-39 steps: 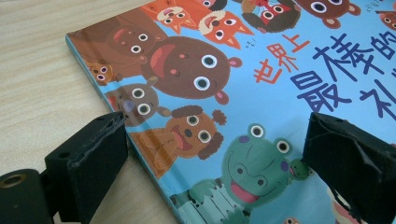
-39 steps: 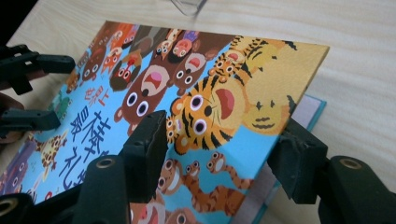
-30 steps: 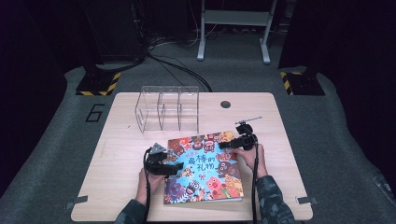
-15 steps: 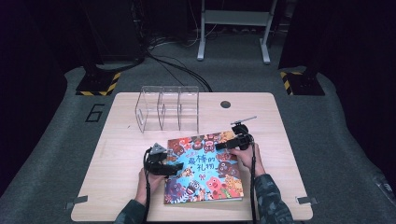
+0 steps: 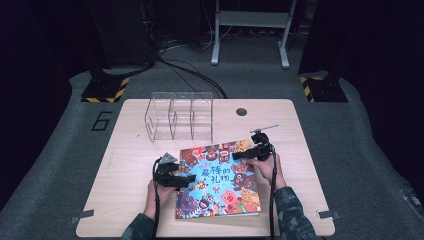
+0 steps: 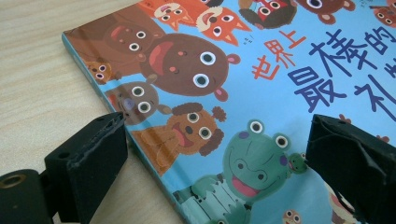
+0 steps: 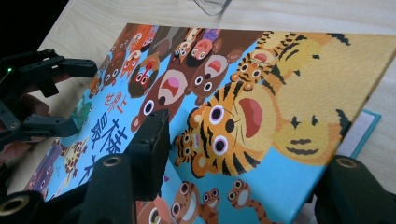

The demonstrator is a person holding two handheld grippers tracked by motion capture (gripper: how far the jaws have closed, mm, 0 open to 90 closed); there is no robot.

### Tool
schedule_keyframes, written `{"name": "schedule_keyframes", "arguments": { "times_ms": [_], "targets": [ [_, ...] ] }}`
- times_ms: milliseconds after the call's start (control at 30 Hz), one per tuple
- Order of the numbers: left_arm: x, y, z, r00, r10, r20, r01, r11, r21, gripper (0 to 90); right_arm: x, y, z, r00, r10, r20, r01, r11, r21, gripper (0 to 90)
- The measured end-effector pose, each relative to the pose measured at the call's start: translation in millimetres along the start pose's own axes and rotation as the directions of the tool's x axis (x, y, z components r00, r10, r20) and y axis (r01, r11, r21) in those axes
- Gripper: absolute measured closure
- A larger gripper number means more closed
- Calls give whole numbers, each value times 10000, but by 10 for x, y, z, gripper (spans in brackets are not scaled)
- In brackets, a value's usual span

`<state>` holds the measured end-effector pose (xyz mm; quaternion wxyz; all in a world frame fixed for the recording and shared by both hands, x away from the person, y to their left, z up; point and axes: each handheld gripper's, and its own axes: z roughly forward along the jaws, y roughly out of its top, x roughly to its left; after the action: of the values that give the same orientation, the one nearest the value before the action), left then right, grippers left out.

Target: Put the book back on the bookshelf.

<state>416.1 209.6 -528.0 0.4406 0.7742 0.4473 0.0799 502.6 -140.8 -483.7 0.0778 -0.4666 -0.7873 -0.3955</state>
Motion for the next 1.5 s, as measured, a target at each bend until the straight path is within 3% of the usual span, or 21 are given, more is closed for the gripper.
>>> {"name": "schedule_keyframes", "arguments": {
  "times_ms": [67,267,533,600,967,1167,1433,1467,1500],
  "targets": [
    [18,12,3,9997,-213,-101,213,9998,-9,21,14,1,-14,10000,-34,-63,34,10000,-37,442],
    [74,37,-35,9983,-570,144,567,9981,228,2,50,1,-78,9985,-527,-152,521,9979,-382,467],
    [94,53,-27,9981,-603,146,601,9980,196,1,130,10,-168,9929,-1161,-260,1136,9900,-841,500],
    [97,54,-27,9979,-622,173,618,9979,205,1,138,13,-187,9872,-1567,-290,1529,9826,-1053,507],
    [118,82,-26,9975,-638,316,626,9973,391,1,150,-20,-204,9823,-1849,-285,1800,9758,-1244,510],
    [121,110,-31,9948,-995,218,993,9950,116,1,188,-17,-224,9749,-2221,-122,2186,9668,-1319,509],
    [178,170,-41,9946,-957,409,951,9953,156,0,198,-84,-250,9677,-2521,-73,2472,9535,-1724,509],
    [178,176,-34,9941,-1021,370,1017,9947,121,0,185,-90,-248,9619,-2733,-29,2679,9447,-1894,509],
    [190,189,-43,9942,-977,441,968,9951,218,0,188,-102,-254,9613,-2756,-19,2701,9431,-1940,509]
  ]
}}
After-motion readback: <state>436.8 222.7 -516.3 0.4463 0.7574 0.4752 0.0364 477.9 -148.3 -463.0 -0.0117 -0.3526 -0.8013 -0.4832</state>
